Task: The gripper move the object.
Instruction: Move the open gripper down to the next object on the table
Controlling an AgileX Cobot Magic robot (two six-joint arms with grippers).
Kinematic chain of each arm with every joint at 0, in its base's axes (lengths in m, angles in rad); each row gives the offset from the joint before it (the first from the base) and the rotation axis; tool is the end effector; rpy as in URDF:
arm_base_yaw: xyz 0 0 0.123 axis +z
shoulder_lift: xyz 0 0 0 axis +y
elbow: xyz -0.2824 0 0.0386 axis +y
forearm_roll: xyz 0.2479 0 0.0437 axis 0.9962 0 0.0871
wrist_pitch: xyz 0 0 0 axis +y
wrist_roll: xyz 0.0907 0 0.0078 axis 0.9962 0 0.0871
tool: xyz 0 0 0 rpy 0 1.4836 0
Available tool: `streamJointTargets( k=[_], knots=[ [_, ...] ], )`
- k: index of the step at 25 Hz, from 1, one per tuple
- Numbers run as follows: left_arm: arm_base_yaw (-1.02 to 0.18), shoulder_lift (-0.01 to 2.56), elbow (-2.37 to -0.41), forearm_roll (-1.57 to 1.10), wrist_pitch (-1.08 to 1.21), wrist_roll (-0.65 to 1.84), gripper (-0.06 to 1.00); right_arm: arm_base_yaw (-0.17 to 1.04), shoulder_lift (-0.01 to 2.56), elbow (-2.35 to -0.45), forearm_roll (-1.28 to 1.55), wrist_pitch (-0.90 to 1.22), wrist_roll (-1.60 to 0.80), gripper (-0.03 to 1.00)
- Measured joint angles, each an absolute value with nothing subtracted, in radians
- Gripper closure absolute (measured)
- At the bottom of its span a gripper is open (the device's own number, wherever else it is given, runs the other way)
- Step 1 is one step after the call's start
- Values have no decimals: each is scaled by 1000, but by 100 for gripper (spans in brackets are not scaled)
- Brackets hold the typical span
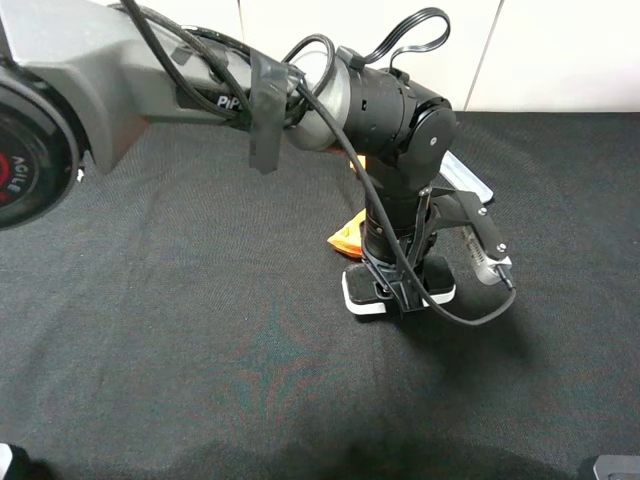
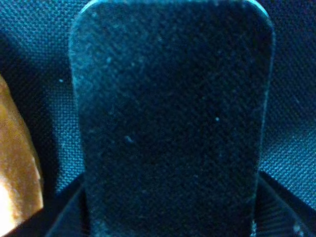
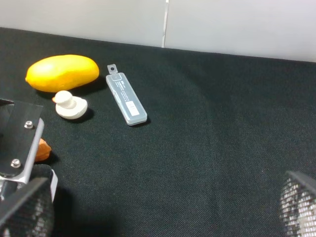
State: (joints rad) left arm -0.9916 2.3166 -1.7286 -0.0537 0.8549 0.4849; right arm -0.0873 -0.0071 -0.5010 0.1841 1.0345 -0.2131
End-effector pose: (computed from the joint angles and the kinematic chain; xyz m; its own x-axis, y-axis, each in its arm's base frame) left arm 0.2541 -0.3952 0.1142 -0.1160 0.9708 -0.2100 0.9898 0.1307 0.0575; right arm -0.0045 0.0148 0.2807 -0.4073 -0.0813 -0.9097 -0.1051 0.9936 -0.0418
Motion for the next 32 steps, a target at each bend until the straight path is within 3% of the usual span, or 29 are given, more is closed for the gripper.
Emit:
streamJointTargets(
  k=[32],
  knots=[
    [-986, 2346, -1729, -55, 855, 478, 27, -87, -7, -501, 184, 1034, -213, 27]
  ],
)
